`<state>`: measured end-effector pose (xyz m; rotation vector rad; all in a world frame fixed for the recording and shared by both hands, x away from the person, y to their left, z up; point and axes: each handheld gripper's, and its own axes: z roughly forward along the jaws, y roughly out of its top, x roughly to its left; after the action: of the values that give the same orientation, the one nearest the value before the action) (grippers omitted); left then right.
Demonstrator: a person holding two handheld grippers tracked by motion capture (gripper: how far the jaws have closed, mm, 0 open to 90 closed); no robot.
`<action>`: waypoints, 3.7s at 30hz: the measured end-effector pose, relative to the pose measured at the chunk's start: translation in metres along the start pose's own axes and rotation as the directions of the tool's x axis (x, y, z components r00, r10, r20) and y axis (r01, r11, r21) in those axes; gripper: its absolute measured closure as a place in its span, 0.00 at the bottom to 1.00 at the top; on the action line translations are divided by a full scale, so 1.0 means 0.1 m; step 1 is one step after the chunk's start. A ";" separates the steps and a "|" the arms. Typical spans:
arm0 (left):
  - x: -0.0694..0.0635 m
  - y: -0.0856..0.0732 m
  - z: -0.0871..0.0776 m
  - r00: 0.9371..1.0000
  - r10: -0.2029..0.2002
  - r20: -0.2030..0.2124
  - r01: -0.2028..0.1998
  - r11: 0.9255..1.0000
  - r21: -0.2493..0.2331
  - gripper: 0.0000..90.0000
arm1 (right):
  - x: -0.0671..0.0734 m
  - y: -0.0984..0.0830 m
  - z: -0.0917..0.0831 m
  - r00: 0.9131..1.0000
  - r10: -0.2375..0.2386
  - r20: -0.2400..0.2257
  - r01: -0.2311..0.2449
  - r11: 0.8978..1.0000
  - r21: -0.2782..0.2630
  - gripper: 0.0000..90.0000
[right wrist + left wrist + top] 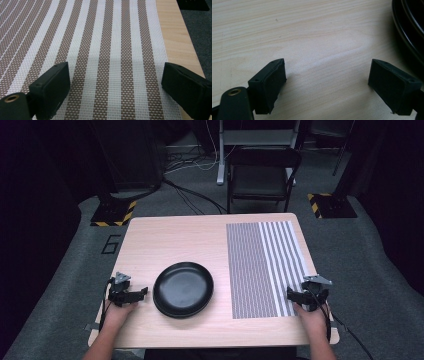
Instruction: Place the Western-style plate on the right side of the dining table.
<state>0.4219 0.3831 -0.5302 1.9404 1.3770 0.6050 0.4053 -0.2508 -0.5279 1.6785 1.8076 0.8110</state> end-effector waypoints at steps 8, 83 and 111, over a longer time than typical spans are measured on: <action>0.00 -0.01 -0.01 1.000 -0.003 0.000 0.003 1.000 0.002 0.17 | 0.00 0.00 0.00 1.000 -0.001 0.003 0.001 1.000 -0.001 0.09; -0.21 0.21 -0.45 0.991 -0.100 0.090 0.101 0.995 -0.008 0.57 | 0.98 0.35 -0.46 0.954 -0.164 -0.252 0.156 0.986 -0.050 0.47; -0.32 0.26 -0.50 0.977 -0.118 0.175 0.122 0.992 -0.014 0.72 | 1.68 0.55 -0.33 0.906 -0.152 -0.395 0.147 0.988 -0.044 0.58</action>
<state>0.3923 0.3604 -0.4772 1.8286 1.3582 0.3837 0.4046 -0.0832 -0.4633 1.4150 2.1643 1.1572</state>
